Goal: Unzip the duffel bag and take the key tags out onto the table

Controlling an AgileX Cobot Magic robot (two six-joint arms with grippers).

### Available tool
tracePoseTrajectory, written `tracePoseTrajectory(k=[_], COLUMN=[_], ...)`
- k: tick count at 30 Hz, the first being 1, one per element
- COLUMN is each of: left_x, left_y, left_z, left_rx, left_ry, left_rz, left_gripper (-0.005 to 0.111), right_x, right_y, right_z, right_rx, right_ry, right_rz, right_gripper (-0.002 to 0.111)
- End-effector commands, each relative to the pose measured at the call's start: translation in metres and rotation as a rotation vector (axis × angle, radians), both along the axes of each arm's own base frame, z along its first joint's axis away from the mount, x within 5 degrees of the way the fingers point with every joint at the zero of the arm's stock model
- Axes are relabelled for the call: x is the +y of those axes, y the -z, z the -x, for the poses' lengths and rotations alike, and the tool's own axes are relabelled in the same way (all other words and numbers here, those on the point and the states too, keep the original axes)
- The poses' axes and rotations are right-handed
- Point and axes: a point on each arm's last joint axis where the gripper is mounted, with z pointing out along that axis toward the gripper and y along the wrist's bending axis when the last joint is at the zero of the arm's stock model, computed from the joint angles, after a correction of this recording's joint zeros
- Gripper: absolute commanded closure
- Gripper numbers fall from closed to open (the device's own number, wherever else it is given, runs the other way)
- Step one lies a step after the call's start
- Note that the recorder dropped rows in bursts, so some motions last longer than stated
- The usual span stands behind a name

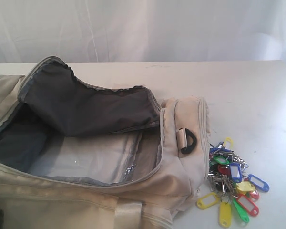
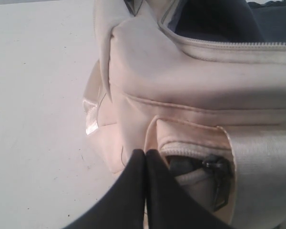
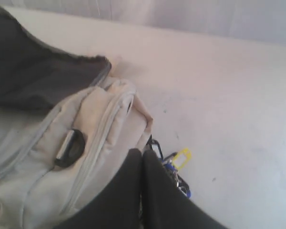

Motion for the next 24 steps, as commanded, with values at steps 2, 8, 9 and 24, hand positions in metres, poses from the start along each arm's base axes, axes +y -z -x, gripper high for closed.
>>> tracePoseTrajectory(k=[2, 8, 9, 24], left_x=[0.000, 0.000, 0.000, 0.000], left_y=[0.001, 0.001, 0.001, 0.001], left_z=[0.000, 0.000, 0.000, 0.000], left_rx=[0.004, 0.004, 0.004, 0.003], left_ry=[-0.004, -0.004, -0.004, -0.004], left_rz=[0.011, 0.011, 0.011, 0.011], left_gripper=[0.107, 0.107, 0.107, 0.107], right_x=[-0.004, -0.005, -0.004, -0.018], right_y=[-0.019, -0.020, -0.019, 0.155], right_z=[0.066, 0.122, 0.122, 0.040], right_rx=[-0.287, -0.504, -0.491, -0.228], right_ry=[0.023, -0.001, -0.005, 0.173], right_rz=[-0.125, -0.211, -0.214, 0.078], right_gripper=[0.108, 0.108, 0.108, 0.108])
